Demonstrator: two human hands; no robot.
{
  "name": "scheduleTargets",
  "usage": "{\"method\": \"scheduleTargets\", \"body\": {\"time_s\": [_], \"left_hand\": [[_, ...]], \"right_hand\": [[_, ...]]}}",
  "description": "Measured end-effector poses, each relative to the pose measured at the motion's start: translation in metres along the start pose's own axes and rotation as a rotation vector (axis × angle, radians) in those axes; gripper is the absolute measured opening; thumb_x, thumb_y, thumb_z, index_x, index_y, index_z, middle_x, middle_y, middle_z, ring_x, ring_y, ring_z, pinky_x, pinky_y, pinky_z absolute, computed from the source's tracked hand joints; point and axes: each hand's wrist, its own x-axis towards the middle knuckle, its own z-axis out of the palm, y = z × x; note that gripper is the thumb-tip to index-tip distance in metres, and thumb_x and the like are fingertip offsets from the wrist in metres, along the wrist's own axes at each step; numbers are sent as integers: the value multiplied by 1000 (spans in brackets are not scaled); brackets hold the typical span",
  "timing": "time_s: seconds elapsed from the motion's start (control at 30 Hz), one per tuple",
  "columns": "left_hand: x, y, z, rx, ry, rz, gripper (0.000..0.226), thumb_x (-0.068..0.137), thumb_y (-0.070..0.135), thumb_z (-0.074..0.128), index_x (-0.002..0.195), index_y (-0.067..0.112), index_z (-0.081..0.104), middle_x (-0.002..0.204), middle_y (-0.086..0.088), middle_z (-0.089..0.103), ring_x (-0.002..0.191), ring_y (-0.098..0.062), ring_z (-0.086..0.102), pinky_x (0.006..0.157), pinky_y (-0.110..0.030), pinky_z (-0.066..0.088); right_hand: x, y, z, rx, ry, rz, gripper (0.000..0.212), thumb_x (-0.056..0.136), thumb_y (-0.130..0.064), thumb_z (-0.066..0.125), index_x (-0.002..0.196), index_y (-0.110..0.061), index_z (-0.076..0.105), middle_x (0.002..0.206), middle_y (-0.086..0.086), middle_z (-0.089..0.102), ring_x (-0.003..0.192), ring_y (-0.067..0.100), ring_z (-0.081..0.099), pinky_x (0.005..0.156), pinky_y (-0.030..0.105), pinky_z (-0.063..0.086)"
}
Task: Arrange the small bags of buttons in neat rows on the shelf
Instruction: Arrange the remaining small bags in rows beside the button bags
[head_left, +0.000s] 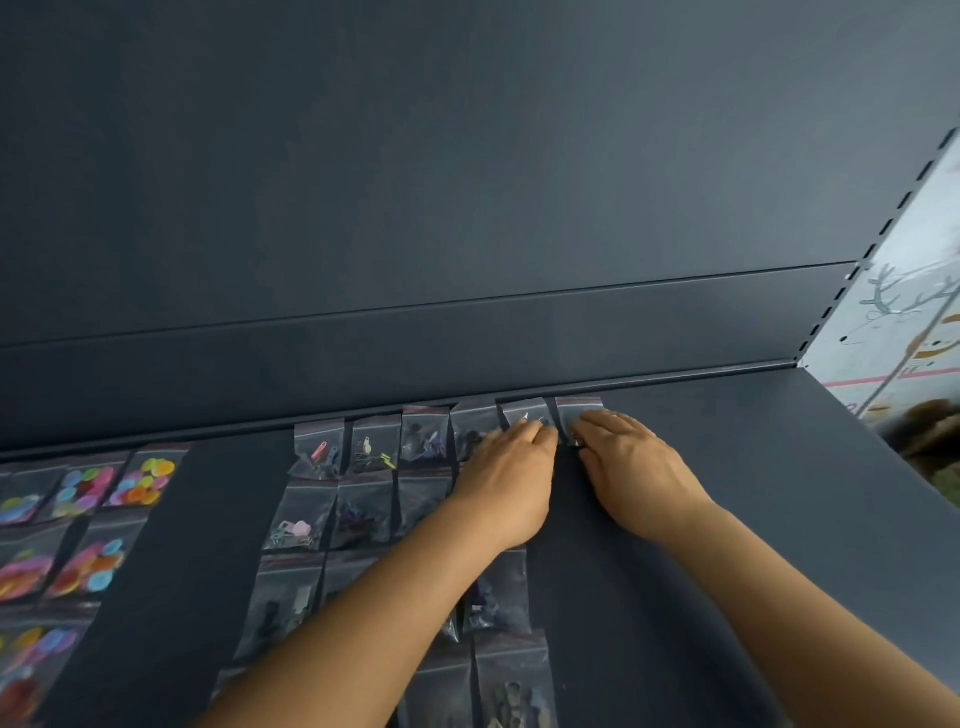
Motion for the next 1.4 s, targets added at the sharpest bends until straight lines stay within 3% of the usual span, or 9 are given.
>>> {"method": "scheduleTargets", "body": {"time_s": [0.1, 0.2, 0.3, 0.43, 0.57, 0.67, 0.83, 1.07, 1.4], "left_hand": [[1, -5, -5, -11, -26, 17, 53, 94, 4, 46, 144, 13, 29, 151, -2, 32, 138, -18, 27, 114, -31, 15], [2, -10, -7, -36, -54, 25, 55, 94, 0, 44, 145, 14, 27, 155, -2, 25, 145, -15, 15, 118, -33, 4], [-1, -9, -9, -14, -28, 48, 55, 94, 2, 44, 145, 14, 27, 153, -2, 28, 143, -17, 19, 117, -34, 9], [-7, -4, -7, 57, -32, 65, 61, 95, 5, 44, 150, 14, 19, 154, -2, 24, 143, -18, 18, 115, -32, 11], [-6, -3, -3, 70, -61, 31, 62, 96, 6, 43, 151, 14, 15, 158, -3, 15, 145, -18, 13, 116, -32, 10], [-6, -2, -2, 56, -83, 2, 64, 97, 7, 43, 152, 14, 11, 160, -4, 9, 146, -19, 8, 117, -33, 7], [-9, 1, -2, 39, -87, -34, 67, 96, 8, 44, 152, 13, 7, 160, -4, 5, 147, -18, 4, 118, -33, 2], [-45, -13, -40, -5, 132, -124, 61, 98, 26, 48, 150, 15, 17, 155, -2, 23, 142, -20, 19, 117, -33, 13], [-183, -96, -83, -10, 273, -445, 65, 98, 40, 43, 151, 26, 8, 157, 6, 15, 143, -14, 13, 116, -28, 11]], "right_hand": [[0, -1, 0, -2, -43, -3, 41, 101, -25, 35, 141, -19, 40, 150, -5, 34, 142, 12, 24, 111, 22, 21], [1, 0, -2, 17, -26, -22, 39, 101, -23, 35, 140, -20, 41, 150, -5, 35, 142, 11, 24, 111, 21, 21], [0, 2, -1, 2, 32, -48, 32, 99, -18, 40, 128, -15, 55, 140, -2, 48, 134, 16, 38, 106, 23, 30], [-3, 1, 2, -44, 104, -50, 22, 94, -10, 51, 111, -12, 66, 117, 2, 64, 109, 23, 59, 89, 26, 45], [-3, 8, 11, -62, 156, -91, 28, 71, 0, 77, 97, -9, 72, 100, 7, 73, 92, 27, 70, 74, 34, 56], [-3, 11, 14, -38, 133, -79, 33, 76, -2, 73, 109, -8, 70, 113, 10, 69, 104, 29, 66, 85, 43, 53], [-6, 4, 7, 19, 107, -44, 35, 91, -14, 58, 126, -9, 59, 132, 8, 58, 125, 26, 52, 104, 35, 39], [-4, -45, -22, 31, 94, -52, 51, 90, -30, 57, 137, -12, 45, 137, 5, 48, 126, 27, 43, 103, 38, 37], [-7, -192, -17, 46, -24, -318, 66, 94, -47, 43, 149, -20, 19, 152, -1, 25, 140, 19, 22, 115, 31, 18]]}}
